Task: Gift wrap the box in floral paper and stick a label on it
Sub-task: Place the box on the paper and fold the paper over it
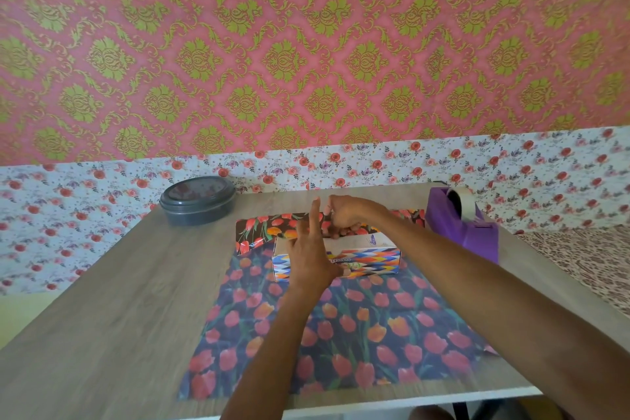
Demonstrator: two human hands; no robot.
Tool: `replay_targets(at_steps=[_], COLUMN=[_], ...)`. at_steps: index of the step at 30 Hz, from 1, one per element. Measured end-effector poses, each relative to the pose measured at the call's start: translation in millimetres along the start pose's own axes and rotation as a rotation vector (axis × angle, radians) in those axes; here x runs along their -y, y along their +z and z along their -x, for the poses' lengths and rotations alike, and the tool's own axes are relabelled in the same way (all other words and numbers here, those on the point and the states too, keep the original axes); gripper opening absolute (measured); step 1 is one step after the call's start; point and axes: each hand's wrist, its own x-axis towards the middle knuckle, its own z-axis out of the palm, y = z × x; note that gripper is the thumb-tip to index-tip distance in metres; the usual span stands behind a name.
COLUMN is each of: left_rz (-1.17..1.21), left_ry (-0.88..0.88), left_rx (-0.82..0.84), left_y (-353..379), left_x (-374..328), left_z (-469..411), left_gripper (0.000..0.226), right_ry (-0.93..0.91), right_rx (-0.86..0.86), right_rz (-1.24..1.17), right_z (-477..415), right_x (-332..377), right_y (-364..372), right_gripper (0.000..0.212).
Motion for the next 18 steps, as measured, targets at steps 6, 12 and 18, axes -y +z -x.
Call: replay_targets(at_steps=[6,12,18], left_rz=[-0.017,-0.041,-0.186], left_ry=[-0.011,-0.014,0.012], left_rx=[0.005,0.027,0.06], left_y=[-1,-2,-6], left_x=[-1,0,3], left_z=[0,-2,-2], left_gripper=[0.144,0.131,0.072], right_ry=[0.083,0.137,0.222], right_rx=[0.027,-0.088,-0.146], right_rz=[0.232,0.395,0.365], right_z=[-5,-2,12], right_x=[13,9,-20], right_y=[-6,-11,-22], right_gripper=[0.04,0.026,0.045])
